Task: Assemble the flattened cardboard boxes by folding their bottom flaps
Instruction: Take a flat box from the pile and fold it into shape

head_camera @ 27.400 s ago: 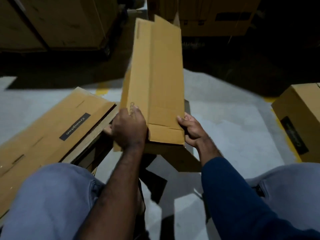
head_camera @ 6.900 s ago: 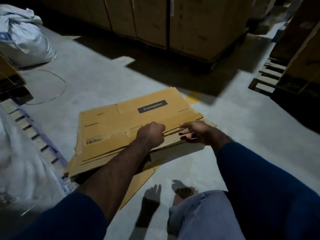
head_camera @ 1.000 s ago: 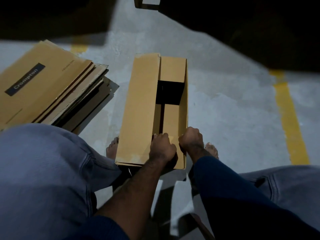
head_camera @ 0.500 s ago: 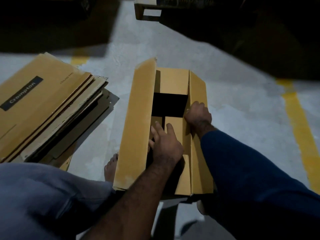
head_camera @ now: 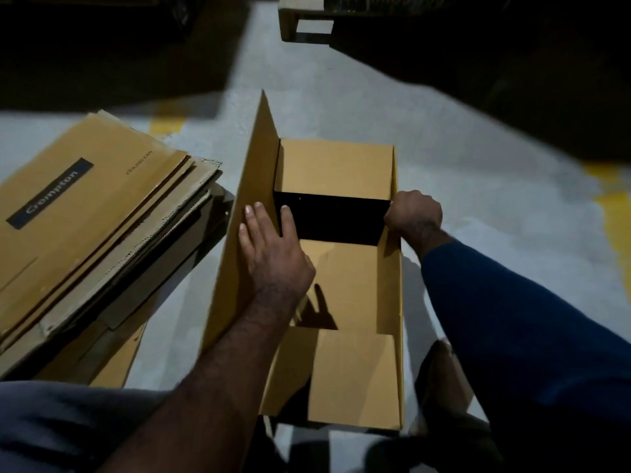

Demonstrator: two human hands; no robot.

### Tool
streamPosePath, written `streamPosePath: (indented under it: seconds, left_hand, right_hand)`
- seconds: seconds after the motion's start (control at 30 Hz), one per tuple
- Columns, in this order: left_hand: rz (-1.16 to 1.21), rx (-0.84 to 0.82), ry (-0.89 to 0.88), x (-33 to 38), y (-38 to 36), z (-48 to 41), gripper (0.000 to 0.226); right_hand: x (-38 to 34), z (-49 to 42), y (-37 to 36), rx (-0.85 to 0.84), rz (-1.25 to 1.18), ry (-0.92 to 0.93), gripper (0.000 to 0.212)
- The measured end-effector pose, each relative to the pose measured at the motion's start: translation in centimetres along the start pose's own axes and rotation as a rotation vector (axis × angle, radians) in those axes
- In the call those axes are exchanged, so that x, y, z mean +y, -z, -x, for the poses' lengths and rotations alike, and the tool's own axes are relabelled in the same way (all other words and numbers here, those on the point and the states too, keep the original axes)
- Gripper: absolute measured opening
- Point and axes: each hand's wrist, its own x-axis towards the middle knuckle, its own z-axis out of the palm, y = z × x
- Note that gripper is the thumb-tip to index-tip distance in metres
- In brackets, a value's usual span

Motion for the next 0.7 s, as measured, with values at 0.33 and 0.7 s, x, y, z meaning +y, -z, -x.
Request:
streamPosePath:
  seconds: [0.33, 0.7]
  left_hand:
    - [-0.057, 0.019, -0.050, -0.8, -0.1, -6.1, 0.088]
    - [-0.115, 0.123, -0.149, -1.9, -1.2, -8.4, 0.078]
  right_hand:
    - [0.4, -2.4, -0.3, 0.111, 0.040, -0.007, 0.039]
    - [-1.1, -7.5, 0.3, 0.051, 0.049, 0.003, 0.023]
